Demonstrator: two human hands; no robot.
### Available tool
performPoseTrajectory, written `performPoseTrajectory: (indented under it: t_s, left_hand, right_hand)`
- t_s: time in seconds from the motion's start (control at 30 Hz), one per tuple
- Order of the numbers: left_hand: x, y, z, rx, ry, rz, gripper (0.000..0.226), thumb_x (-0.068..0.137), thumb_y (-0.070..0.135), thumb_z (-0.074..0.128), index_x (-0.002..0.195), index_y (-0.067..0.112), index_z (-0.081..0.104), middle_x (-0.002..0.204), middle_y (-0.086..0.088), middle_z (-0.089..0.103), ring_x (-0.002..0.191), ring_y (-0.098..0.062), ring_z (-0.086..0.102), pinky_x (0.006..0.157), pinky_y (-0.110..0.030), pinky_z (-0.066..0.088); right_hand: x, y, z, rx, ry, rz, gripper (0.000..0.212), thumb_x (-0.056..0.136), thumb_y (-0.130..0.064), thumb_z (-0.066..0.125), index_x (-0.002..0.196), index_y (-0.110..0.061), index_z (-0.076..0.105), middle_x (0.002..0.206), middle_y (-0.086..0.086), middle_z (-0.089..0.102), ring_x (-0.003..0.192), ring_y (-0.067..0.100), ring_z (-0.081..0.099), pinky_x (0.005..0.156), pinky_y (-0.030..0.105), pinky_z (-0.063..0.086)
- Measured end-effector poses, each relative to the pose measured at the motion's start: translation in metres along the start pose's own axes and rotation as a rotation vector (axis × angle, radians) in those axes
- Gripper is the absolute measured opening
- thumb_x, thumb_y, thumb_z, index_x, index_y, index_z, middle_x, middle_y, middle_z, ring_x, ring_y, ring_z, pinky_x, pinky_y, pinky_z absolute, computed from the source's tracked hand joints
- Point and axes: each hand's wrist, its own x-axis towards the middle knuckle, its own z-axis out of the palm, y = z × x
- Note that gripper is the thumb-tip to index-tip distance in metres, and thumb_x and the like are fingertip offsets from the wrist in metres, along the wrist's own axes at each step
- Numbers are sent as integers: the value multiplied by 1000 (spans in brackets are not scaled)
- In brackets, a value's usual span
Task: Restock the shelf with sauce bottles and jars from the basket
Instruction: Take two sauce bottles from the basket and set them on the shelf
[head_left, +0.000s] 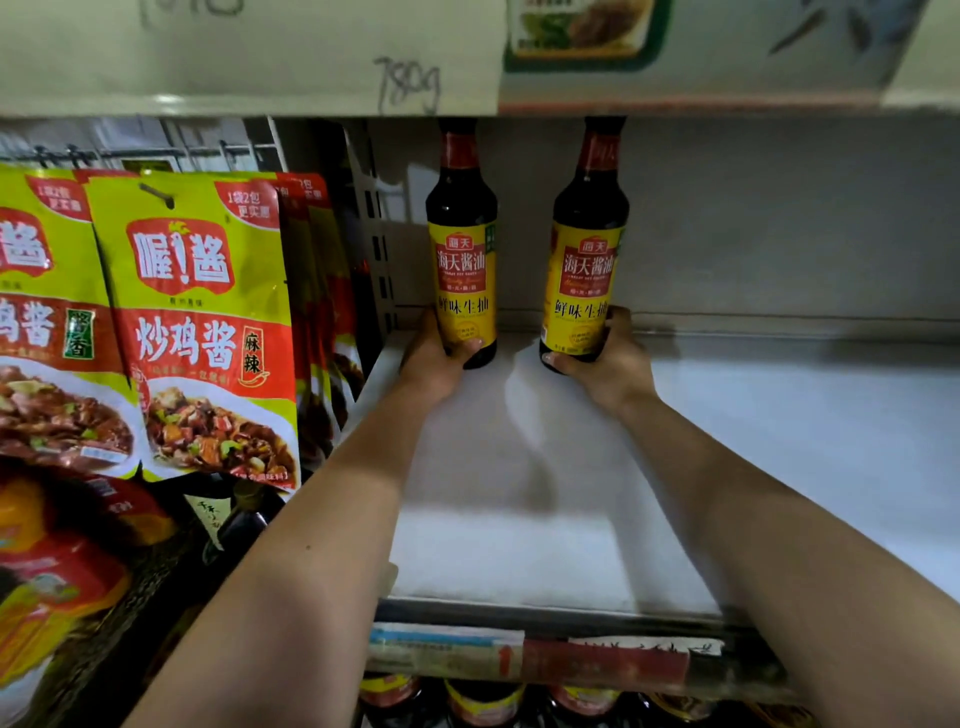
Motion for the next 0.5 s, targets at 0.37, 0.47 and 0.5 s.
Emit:
performPoseTrajectory:
  t_s: [0.37, 0.47, 0.5]
  left_hand:
    - [-34, 17, -20, -50, -70, -8, 61, 84, 25, 63, 136, 10, 36, 133, -11, 52, 122, -27, 49, 104, -39, 39]
    - [-67, 29, -30, -52, -14, -33, 48, 86, 22, 61, 127, 5, 43, 125, -14, 55, 118, -28, 51, 99, -35, 42]
    - [-81, 38, -35, -93, -4, -18, 41, 87, 18, 59, 123, 4, 46, 122, -12, 56, 116, -26, 51, 95, -29, 42]
  right_hand:
    - [-26, -12, -26, -28, -37, -48, 69, 72, -34, 75, 128, -9, 42, 126, 3, 54, 112, 23, 54, 77, 14, 36]
    - [-55, -18, -49, -76, -22, -65, 60, 74, -32, 74, 123, -8, 48, 124, 8, 58, 113, 25, 55, 82, 22, 40]
    - [-66, -25, -57, -60, -49, -63, 58, 74, -32, 74, 121, -10, 49, 123, 7, 59, 113, 24, 55, 82, 22, 39]
